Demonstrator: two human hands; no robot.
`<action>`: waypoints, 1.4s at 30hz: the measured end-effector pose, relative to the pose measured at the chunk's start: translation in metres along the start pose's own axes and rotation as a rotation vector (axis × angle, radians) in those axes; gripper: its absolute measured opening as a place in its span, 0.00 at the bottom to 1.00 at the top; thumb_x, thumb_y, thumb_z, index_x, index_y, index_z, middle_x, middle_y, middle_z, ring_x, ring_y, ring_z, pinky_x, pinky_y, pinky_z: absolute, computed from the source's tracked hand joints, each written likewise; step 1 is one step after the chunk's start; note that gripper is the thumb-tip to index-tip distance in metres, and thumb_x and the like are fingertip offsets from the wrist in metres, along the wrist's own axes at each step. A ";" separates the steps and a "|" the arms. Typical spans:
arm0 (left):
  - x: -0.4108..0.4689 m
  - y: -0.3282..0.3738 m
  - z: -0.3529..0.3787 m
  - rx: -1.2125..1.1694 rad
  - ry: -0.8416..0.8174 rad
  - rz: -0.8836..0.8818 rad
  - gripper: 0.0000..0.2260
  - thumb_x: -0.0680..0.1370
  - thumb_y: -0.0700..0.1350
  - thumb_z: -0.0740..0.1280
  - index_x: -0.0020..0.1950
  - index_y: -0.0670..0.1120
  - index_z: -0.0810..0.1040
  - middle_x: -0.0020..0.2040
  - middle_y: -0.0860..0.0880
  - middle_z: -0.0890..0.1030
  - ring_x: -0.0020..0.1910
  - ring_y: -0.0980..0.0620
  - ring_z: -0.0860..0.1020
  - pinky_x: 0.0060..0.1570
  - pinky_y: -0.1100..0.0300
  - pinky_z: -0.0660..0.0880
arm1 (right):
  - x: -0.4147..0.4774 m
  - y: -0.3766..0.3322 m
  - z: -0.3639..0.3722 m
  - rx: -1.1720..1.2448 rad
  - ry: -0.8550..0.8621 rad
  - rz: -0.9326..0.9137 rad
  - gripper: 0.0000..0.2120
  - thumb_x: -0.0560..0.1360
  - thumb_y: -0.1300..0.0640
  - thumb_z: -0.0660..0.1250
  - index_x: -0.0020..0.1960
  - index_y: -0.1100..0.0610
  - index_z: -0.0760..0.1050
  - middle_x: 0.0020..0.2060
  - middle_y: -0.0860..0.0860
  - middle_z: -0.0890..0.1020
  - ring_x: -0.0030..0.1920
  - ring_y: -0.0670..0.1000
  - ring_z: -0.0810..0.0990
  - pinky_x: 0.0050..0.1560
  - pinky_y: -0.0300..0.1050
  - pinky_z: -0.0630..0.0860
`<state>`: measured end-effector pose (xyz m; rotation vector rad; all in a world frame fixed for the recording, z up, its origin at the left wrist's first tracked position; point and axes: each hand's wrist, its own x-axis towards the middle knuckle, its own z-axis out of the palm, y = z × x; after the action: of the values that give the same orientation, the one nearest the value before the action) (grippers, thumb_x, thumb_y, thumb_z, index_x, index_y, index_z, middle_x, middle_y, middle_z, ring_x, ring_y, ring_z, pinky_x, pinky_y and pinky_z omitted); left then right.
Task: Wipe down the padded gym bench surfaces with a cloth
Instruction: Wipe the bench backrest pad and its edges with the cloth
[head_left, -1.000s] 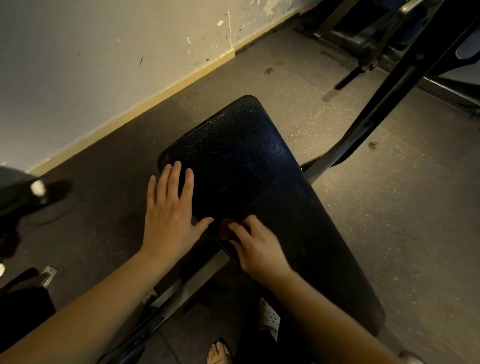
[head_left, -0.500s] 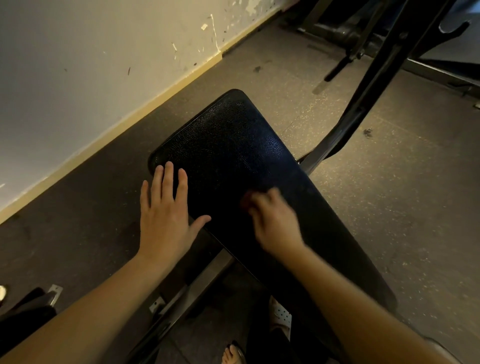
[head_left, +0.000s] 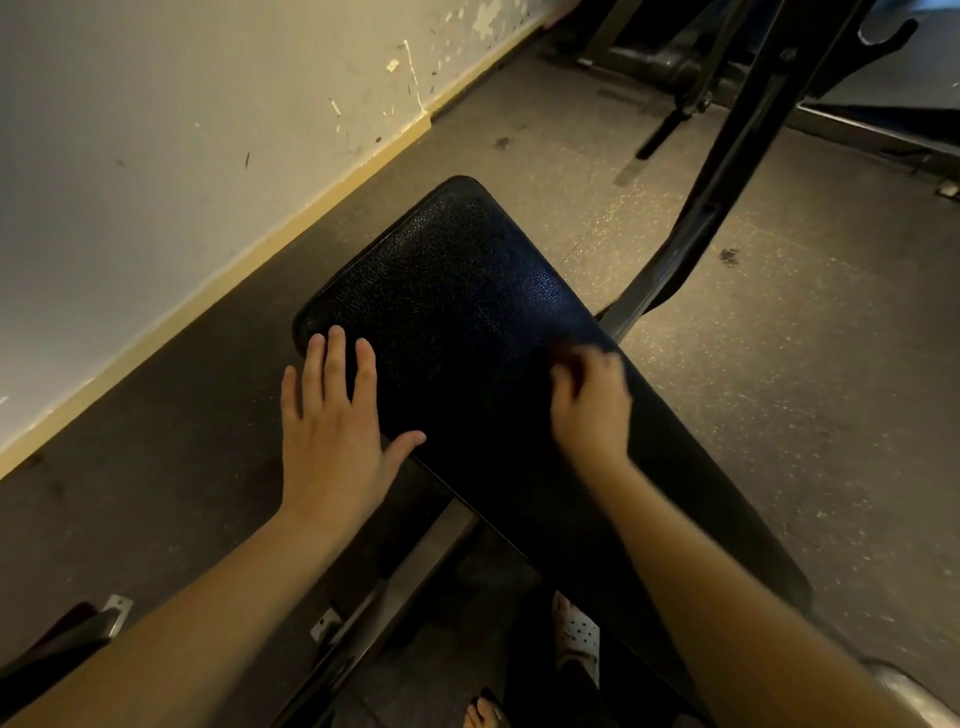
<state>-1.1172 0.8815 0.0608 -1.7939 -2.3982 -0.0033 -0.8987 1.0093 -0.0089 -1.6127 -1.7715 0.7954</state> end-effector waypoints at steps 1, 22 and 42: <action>0.000 0.000 0.001 0.006 0.002 -0.002 0.47 0.75 0.67 0.67 0.83 0.40 0.55 0.83 0.37 0.53 0.82 0.37 0.50 0.77 0.35 0.56 | 0.024 -0.009 -0.004 0.074 0.049 0.146 0.14 0.82 0.53 0.65 0.65 0.55 0.74 0.57 0.52 0.74 0.54 0.52 0.77 0.60 0.55 0.79; 0.000 -0.005 0.003 0.021 0.007 0.048 0.46 0.76 0.67 0.66 0.82 0.39 0.56 0.82 0.34 0.55 0.82 0.35 0.52 0.77 0.34 0.56 | 0.020 -0.063 0.025 0.128 -0.021 -0.030 0.15 0.81 0.51 0.67 0.66 0.54 0.77 0.56 0.52 0.76 0.52 0.48 0.75 0.54 0.42 0.70; 0.000 -0.002 0.000 0.059 -0.008 0.057 0.47 0.76 0.68 0.64 0.82 0.38 0.55 0.81 0.33 0.54 0.81 0.34 0.51 0.77 0.33 0.55 | -0.107 0.046 0.010 -0.051 -0.107 0.008 0.16 0.81 0.49 0.64 0.68 0.49 0.72 0.59 0.46 0.73 0.48 0.44 0.78 0.50 0.43 0.81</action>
<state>-1.1186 0.8806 0.0610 -1.8391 -2.3260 0.0800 -0.8691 0.9063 -0.0549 -1.6378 -1.8749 0.8606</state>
